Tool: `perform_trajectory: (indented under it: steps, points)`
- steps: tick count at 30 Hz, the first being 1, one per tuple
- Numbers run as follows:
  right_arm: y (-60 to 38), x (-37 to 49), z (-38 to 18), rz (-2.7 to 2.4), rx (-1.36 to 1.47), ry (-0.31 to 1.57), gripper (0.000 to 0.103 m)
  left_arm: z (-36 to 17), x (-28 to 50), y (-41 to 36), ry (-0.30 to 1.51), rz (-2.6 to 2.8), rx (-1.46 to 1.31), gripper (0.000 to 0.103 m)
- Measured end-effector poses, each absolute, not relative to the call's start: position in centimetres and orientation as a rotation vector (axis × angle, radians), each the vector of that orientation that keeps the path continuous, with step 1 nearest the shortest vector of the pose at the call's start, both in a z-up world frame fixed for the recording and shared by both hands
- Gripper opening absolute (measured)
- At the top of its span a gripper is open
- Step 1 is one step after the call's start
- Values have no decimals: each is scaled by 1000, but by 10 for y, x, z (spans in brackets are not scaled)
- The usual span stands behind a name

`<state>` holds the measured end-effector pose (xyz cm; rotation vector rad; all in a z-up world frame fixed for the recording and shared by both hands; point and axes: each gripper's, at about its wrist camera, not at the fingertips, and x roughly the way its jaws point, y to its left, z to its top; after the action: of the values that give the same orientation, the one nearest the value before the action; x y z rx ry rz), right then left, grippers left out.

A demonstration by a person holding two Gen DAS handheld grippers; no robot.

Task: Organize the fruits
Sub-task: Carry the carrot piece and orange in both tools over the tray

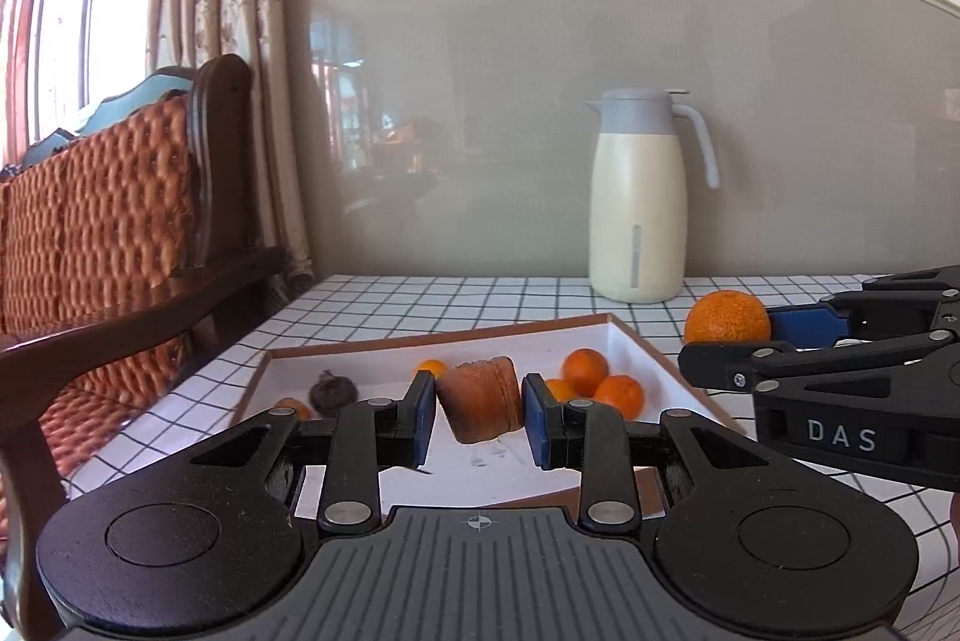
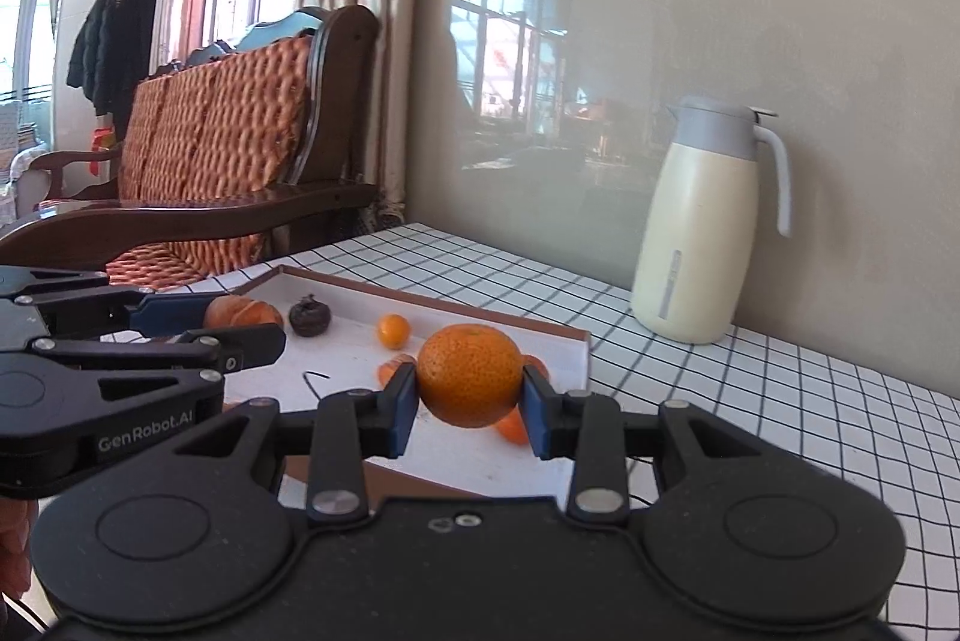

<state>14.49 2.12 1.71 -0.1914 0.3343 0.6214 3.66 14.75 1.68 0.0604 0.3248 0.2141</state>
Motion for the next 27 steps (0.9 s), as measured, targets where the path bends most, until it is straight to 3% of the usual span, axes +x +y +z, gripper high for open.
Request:
perform_trajectory:
  steps: [14, 27]
  points:
    - [51, 157, 20, 631, -213, 332, 28, 18, 34, 212, 323, 327, 26, 31]
    - [64, 169, 20, 629, -199, 326, 28, 15, 47, 227, 320, 346, 21, 31]
